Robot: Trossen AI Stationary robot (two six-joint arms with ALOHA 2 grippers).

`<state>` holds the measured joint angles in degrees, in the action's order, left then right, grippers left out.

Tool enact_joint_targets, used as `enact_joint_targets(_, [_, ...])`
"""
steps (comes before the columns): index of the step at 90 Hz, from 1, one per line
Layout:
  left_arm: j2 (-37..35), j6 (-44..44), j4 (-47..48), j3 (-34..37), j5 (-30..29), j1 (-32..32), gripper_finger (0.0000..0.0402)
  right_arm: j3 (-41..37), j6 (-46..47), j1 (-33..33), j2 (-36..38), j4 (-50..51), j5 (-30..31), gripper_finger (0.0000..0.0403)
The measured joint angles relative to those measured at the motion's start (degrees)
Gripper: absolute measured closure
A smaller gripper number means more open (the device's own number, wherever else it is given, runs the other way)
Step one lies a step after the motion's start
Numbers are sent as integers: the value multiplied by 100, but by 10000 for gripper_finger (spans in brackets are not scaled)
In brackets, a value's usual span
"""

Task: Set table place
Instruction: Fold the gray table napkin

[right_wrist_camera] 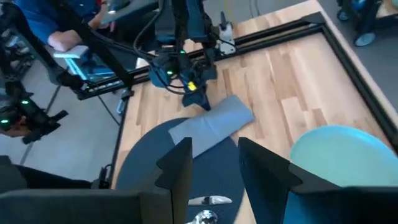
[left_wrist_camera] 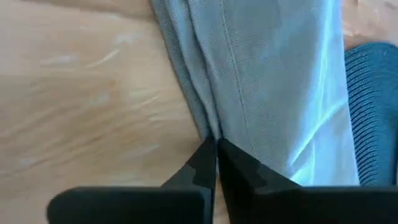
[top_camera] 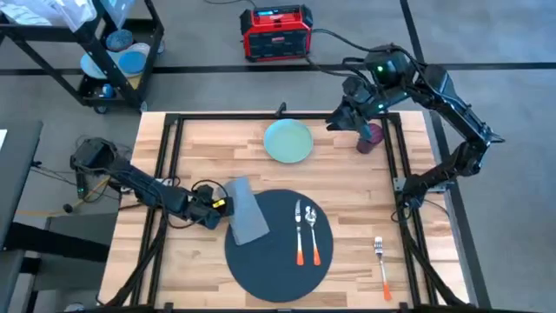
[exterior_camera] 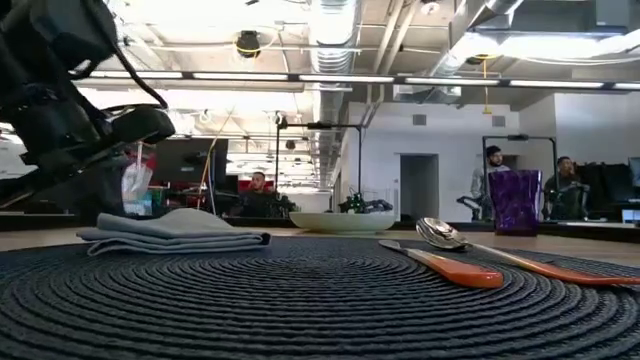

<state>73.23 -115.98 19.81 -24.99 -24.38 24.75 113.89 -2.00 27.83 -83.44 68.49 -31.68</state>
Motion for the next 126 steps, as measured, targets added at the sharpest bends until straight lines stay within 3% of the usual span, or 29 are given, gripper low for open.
enact_joint_targets(31, [-629, -783, 1265, 11, 84, 874, 401, 0, -107, 4, 25, 9, 29, 287])
enact_joint_targets(54, [-1372, -759, 1795, 9, 964, 1881, 402, 0, -150, 4, 22, 9, 52, 287])
enact_joint_targets(65, [-1611, -1159, 1813, 9, 695, 2212, 402, 0, -166, 4, 22, 8, 52, 287])
enact_joint_targets(93, [-1676, -949, 1953, -77, -1444, 1407, 402, 0, -238, 4, 22, -13, 229, 287])
enact_joint_targets(110, [-1476, -255, 1775, -77, -1476, 535, 401, 0, -240, 4, 22, -15, 229, 287])
enact_joint_targets(126, [-813, 525, 596, -77, -1495, -139, 401, 0, -279, 4, 20, -13, 229, 287])
